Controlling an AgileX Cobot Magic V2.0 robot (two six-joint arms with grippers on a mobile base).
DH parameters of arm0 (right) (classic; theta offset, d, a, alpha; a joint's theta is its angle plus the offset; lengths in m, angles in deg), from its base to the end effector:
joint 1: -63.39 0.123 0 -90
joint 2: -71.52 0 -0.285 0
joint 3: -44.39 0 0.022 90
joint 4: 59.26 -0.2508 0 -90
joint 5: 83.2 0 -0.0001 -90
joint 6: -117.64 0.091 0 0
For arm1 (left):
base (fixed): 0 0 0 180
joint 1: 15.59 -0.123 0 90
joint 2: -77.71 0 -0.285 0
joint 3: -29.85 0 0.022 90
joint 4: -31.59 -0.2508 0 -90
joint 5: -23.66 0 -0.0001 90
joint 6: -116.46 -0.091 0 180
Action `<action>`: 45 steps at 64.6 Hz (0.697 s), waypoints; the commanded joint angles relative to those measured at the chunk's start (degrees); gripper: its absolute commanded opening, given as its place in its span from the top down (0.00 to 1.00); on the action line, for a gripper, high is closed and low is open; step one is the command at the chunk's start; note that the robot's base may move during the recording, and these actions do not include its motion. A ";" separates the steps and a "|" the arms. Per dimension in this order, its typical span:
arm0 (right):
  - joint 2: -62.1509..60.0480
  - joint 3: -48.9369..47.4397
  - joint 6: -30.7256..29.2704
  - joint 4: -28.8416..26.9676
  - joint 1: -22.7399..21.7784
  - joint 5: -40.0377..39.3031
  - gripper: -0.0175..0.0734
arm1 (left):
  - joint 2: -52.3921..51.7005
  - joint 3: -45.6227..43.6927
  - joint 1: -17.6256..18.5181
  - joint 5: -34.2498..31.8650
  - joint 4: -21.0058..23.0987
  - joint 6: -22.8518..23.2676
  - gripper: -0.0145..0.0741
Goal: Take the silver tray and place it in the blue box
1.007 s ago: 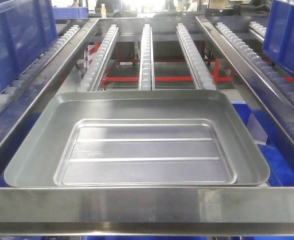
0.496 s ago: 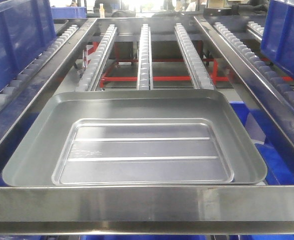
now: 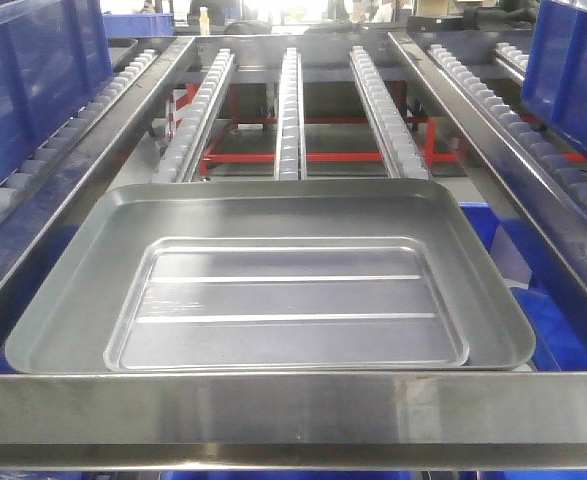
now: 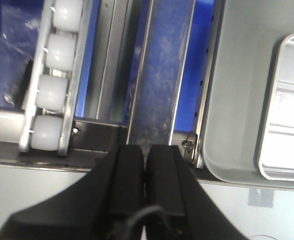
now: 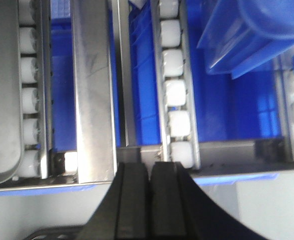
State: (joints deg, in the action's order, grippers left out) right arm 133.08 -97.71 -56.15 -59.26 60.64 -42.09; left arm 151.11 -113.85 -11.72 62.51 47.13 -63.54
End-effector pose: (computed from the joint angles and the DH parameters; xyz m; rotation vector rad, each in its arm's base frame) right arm 0.1728 -0.0083 0.2837 0.1917 2.4461 0.0265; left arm 0.2087 -0.0295 0.2566 -0.1246 2.5829 -0.3220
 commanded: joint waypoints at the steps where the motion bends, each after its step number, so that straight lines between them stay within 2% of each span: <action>1: 1.80 -2.55 3.05 -3.10 0.13 -1.11 0.75 | -0.05 -2.16 -0.01 -2.74 3.01 0.00 0.84; 6: 3.45 -3.41 4.87 -4.49 0.71 -0.07 0.74 | -0.17 -2.16 1.12 -2.72 3.13 0.00 0.84; 12: 5.10 -4.85 7.07 -3.85 3.42 0.03 0.74 | -0.17 -2.16 5.21 -2.37 -0.17 0.72 0.84; 16: 6.81 -5.36 10.69 -1.49 6.37 -0.04 0.74 | -0.05 -2.16 9.38 -2.37 -4.72 6.07 0.84; 24: 10.26 -5.42 21.00 6.94 13.25 -0.48 0.74 | 1.30 -2.26 17.92 -3.33 -19.25 23.73 0.84; 28: 11.90 -5.42 26.54 11.69 16.98 -0.48 0.74 | 2.20 -3.00 21.20 -3.22 -23.09 29.83 0.84; 30: 12.67 -5.48 29.31 13.98 19.01 -0.48 0.74 | 2.49 -3.43 22.38 -3.22 -23.41 31.80 0.84; 35: 14.35 -6.39 33.22 16.51 23.20 -0.64 0.74 | 3.75 -4.93 24.86 -3.22 -23.12 33.16 0.84; 45: 19.07 -10.45 33.90 16.01 29.76 -0.85 0.74 | 7.83 -9.29 26.50 -3.00 -21.18 33.21 0.84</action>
State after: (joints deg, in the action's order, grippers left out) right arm 151.01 -104.34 -23.39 -45.18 87.75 -40.31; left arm 158.06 -119.30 13.97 61.75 25.39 -31.49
